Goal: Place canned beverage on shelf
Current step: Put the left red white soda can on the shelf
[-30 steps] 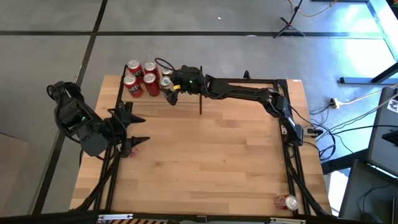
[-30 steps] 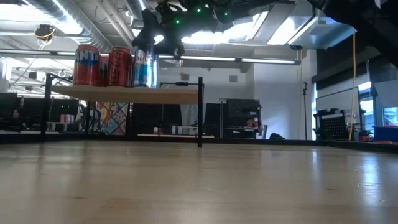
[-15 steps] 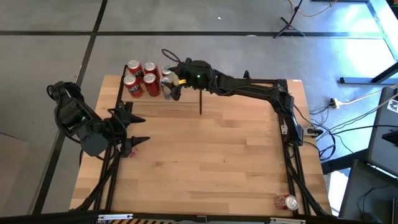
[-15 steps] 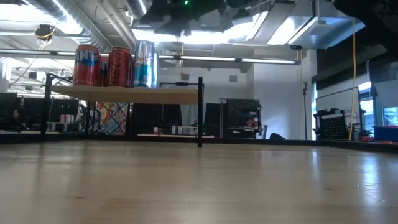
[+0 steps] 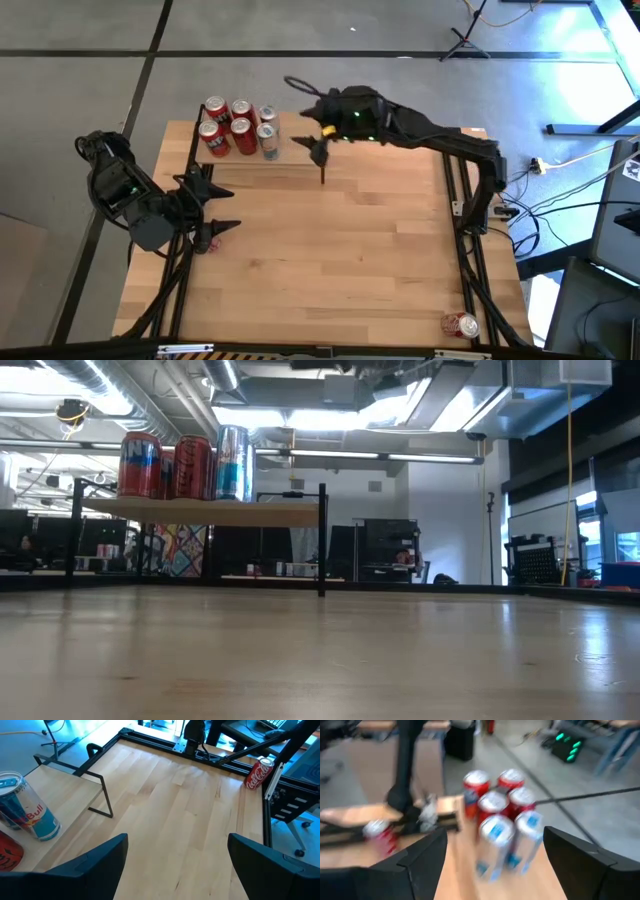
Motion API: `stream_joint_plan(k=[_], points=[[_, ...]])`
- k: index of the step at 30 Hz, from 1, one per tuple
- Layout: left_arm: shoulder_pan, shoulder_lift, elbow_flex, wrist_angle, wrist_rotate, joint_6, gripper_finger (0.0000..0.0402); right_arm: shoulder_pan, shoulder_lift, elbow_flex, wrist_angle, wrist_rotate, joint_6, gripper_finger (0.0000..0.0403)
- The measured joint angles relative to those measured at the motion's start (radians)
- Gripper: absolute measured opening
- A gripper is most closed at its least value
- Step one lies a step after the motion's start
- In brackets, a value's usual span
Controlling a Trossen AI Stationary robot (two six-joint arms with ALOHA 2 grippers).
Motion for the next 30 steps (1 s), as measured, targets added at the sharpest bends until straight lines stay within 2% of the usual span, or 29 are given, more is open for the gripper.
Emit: stream_joint_plan(k=[5, 8, 13, 24, 30], points=[[0.0, 0.0, 0.0, 0.0, 0.0, -0.021, 0.0331, 0.049, -0.062, 0.0, -0.202, -0.005, 0.0, 0.0319], [0.003, 0.011, 0.0, 0.0, 0.001, -0.04, 0.0331, 0.09, -0.089, 0.0, -0.293, 0.028, 0.001, 0.0319], [0.031, 0.054, 0.0, -0.012, 0.063, -0.113, 0.0331, 0.154, -0.117, -0.034, -0.396, 0.088, -0.002, 0.0319], [0.08, 0.105, 0.0, -0.215, 0.22, -0.467, 0.0331, 0.248, -0.303, -0.371, -0.367, 0.087, 0.009, 0.0319], [0.08, 0.105, 0.0, -0.266, 0.266, -0.531, 0.0331, 0.279, -0.364, -0.475, -0.364, 0.081, 0.059, 0.0319]])
